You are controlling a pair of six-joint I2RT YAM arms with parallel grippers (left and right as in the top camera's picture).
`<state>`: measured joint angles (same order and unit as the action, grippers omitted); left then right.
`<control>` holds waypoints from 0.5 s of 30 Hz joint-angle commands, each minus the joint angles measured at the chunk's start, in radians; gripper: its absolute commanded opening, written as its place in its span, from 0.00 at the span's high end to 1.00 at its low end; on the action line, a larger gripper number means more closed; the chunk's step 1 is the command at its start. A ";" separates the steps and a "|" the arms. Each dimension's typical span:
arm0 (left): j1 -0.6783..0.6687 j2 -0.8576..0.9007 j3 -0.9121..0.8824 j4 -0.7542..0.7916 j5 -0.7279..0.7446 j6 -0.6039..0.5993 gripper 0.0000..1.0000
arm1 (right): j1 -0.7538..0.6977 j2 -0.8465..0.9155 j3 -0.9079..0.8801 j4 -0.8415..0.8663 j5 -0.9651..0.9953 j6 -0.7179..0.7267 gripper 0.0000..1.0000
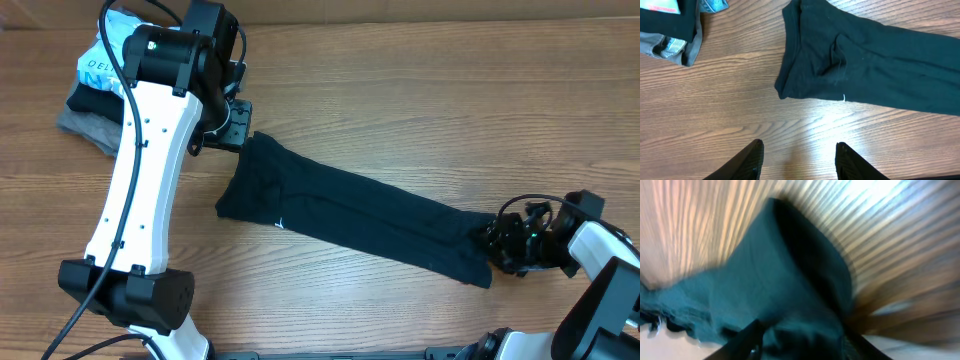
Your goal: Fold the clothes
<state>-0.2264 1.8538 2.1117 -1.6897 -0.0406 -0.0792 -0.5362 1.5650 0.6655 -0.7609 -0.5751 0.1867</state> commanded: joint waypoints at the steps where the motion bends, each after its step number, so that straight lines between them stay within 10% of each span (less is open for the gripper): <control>1: 0.007 0.010 -0.002 0.000 0.008 -0.010 0.51 | 0.009 0.031 -0.038 -0.027 0.000 -0.066 0.53; 8: 0.008 0.010 -0.002 0.000 0.008 -0.005 0.53 | 0.008 0.031 -0.038 -0.056 0.064 -0.053 0.23; 15: 0.007 0.010 -0.002 0.000 0.008 0.006 0.53 | -0.078 0.031 -0.036 -0.079 0.137 -0.014 0.28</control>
<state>-0.2245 1.8565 2.1109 -1.6886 -0.0402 -0.0784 -0.5629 1.5700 0.6575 -0.8215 -0.6422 0.1837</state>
